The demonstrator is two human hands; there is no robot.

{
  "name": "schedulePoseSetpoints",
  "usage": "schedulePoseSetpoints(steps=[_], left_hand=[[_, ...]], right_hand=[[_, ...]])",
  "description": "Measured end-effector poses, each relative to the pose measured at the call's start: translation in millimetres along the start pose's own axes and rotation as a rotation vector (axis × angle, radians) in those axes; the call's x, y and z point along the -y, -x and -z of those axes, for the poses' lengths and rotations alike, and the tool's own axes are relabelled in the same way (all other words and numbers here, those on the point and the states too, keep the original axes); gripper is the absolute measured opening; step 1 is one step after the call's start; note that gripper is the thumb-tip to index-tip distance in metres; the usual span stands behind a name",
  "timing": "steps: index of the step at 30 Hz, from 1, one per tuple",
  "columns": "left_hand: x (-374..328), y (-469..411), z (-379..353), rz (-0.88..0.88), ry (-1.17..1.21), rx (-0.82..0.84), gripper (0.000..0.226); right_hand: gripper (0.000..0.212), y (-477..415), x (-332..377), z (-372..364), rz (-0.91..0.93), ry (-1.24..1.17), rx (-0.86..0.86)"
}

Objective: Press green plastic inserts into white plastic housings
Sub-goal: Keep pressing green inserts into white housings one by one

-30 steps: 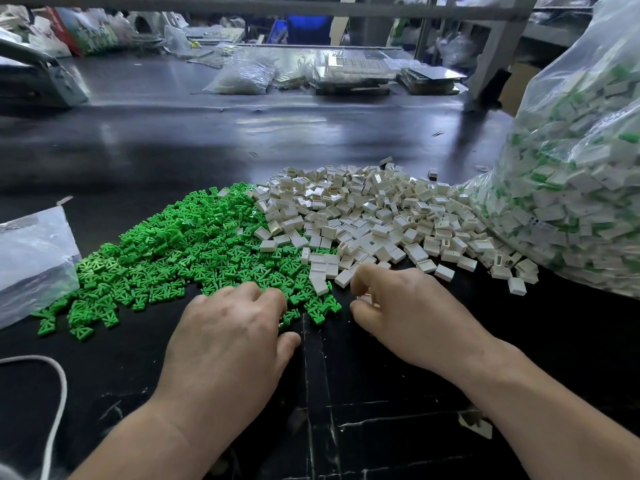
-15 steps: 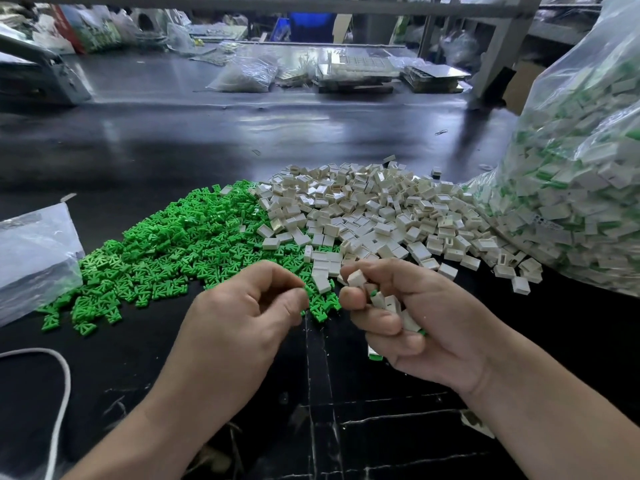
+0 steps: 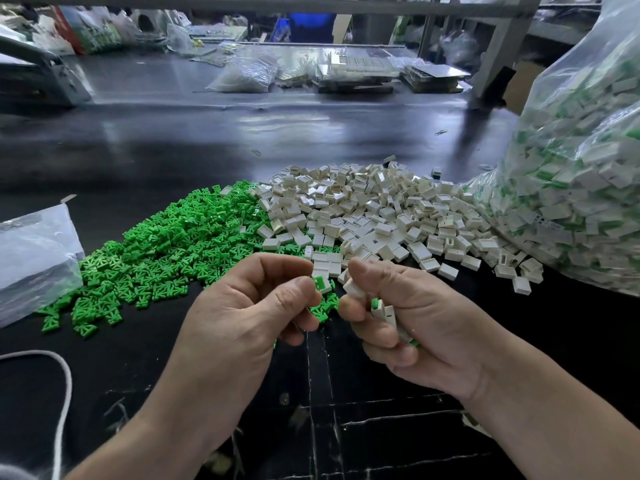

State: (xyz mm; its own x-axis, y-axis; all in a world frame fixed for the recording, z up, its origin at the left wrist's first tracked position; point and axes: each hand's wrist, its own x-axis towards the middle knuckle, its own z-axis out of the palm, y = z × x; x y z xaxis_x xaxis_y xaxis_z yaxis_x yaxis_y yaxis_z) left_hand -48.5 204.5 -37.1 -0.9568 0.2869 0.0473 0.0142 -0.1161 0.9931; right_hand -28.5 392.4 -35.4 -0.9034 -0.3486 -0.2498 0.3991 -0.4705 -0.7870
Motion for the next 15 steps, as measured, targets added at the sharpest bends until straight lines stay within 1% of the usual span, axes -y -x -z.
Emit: schedulePoseSetpoints(steps=[2,5,8,11,13,15], left_hand=[[0,0,-1,-0.004,-0.001,-0.004,0.033],[-1,0,-1,-0.001,0.005,-0.007,0.035],[-1,-1,-1,0.005,0.03,-0.022,0.037],[-1,0,-1,0.007,0.032,-0.031,0.037],[-1,0,-2,0.006,0.028,-0.03,0.035],[-1,0,-2,0.002,0.02,-0.022,0.034]], right_hand=[[0.014,-1,0,0,0.019,0.032,-0.024],[0.018,0,4,6,0.058,-0.001,-0.071],[0.015,4,19,18,0.171,-0.086,-0.131],[0.02,5,29,26,0.265,-0.15,-0.198],[0.013,5,27,27,0.26,-0.136,-0.19],[0.006,4,21,25,0.207,-0.041,-0.142]])
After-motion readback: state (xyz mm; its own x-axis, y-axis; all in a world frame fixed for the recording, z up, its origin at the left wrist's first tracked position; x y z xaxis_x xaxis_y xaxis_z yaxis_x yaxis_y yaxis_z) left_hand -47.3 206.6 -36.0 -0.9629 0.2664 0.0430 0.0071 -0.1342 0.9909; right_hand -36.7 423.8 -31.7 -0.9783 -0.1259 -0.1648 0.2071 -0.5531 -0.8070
